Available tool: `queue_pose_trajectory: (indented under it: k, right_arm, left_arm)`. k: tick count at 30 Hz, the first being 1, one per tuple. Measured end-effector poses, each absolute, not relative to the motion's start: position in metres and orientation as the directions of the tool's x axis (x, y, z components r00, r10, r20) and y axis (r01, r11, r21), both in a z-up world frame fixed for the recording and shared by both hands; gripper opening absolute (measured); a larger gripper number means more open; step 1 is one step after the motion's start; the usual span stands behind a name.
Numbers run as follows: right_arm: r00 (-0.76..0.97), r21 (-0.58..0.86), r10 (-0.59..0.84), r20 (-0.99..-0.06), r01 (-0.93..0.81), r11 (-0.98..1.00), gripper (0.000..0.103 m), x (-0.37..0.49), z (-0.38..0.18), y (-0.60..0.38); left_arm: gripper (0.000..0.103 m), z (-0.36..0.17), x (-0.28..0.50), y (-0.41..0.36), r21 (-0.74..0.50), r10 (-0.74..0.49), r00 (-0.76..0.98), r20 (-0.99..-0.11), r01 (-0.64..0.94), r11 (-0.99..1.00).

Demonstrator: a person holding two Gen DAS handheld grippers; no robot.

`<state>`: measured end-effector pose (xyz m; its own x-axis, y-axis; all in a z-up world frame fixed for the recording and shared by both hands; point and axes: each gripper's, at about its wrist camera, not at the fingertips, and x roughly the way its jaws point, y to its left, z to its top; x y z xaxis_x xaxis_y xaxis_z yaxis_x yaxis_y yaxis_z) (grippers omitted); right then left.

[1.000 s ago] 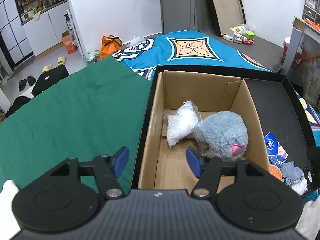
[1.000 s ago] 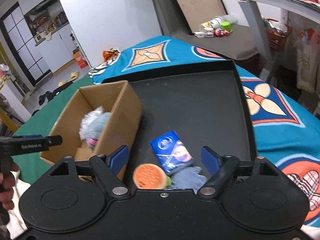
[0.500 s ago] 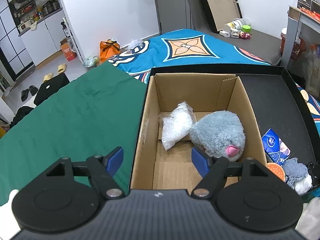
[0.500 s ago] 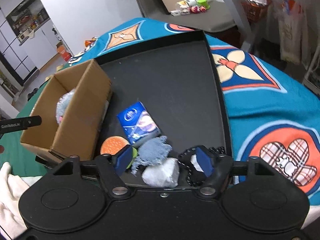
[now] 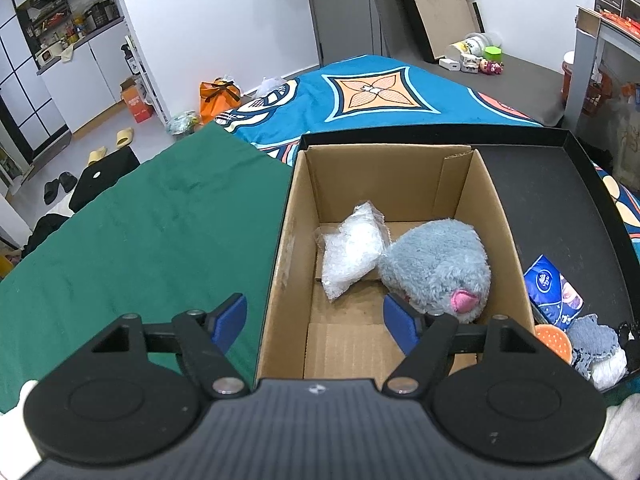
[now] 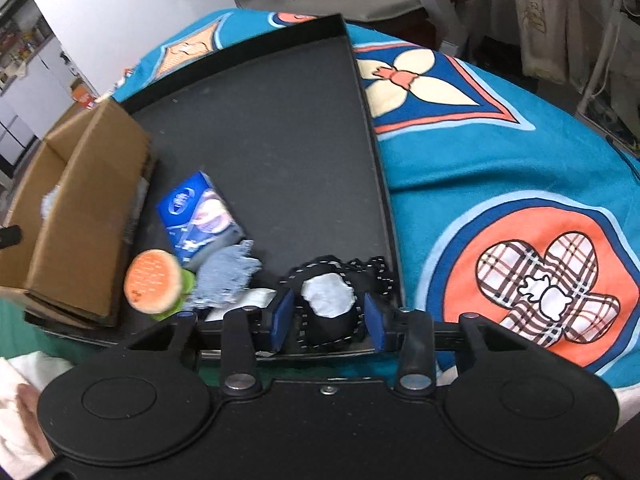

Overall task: Organize soft objects
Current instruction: 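Grasp the black beaded item with the right gripper, then carry the black beaded item into the box and open the right gripper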

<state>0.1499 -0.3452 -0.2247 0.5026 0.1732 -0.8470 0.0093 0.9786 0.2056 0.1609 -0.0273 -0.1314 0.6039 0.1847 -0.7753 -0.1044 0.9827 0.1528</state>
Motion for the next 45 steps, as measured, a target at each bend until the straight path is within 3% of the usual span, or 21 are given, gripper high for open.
queue_pose_trajectory:
  k: [7, 13, 45]
  right_arm:
    - [0.5, 0.16, 0.145, -0.854, -0.014, 0.987, 0.042, 0.159, -0.232, -0.335]
    - [0.515, 0.164, 0.158, -0.843, -0.035, 0.986, 0.028, 0.163, -0.225, -0.332]
    - [0.701, 0.208, 0.291, -0.651, -0.205, 0.957, 0.029, 0.166, -0.137, -0.277]
  left_arm:
    - [0.074, -0.132, 0.161, -0.028, 0.151, 0.183, 0.601, -0.778, -0.105, 0.983]
    - [0.074, -0.133, 0.161, -0.028, 0.152, 0.183, 0.604, -0.776, -0.104, 0.983]
    - [0.074, -0.128, 0.151, -0.008, 0.069, 0.133, 0.627, -0.768, -0.126, 0.99]
